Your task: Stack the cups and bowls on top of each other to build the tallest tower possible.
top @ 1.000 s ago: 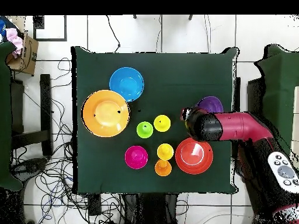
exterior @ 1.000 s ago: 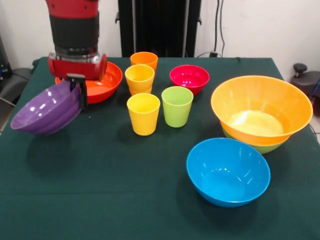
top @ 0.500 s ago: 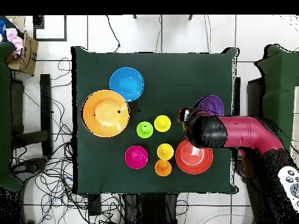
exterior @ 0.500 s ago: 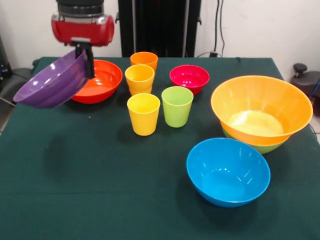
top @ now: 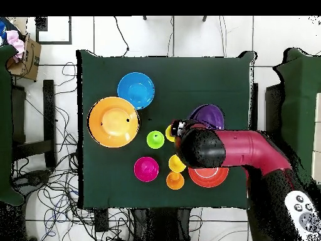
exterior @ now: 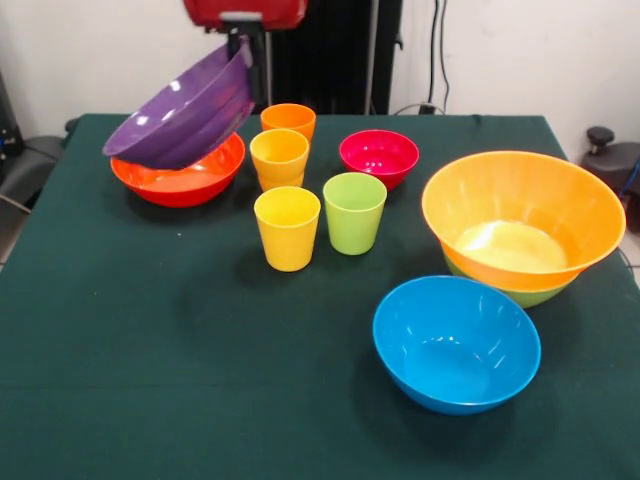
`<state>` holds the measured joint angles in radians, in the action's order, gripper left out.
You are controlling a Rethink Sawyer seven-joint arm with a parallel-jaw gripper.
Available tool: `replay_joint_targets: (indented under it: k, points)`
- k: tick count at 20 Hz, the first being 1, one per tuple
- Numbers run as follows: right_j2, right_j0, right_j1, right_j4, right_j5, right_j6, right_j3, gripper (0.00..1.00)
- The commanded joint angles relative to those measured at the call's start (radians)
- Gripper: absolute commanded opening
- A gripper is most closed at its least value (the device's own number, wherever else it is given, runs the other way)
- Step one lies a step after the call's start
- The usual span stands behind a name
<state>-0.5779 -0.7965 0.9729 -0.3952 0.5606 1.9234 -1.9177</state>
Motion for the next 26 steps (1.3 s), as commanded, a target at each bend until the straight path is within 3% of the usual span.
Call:
replay_joint_targets:
  k: [1, 14, 20, 26]
  points:
    - [-0.039, 0.068, 0.088, 0.084, 0.053, 0.052, -0.140, 0.00]
    - [0.053, 0.213, 0.169, 0.176, 0.054, 0.150, -0.168, 0.00]
    - [0.121, 0.333, 0.205, 0.203, 0.078, 0.234, -0.161, 0.00]
    - [0.175, 0.395, 0.194, 0.219, 0.059, 0.258, -0.159, 0.00]
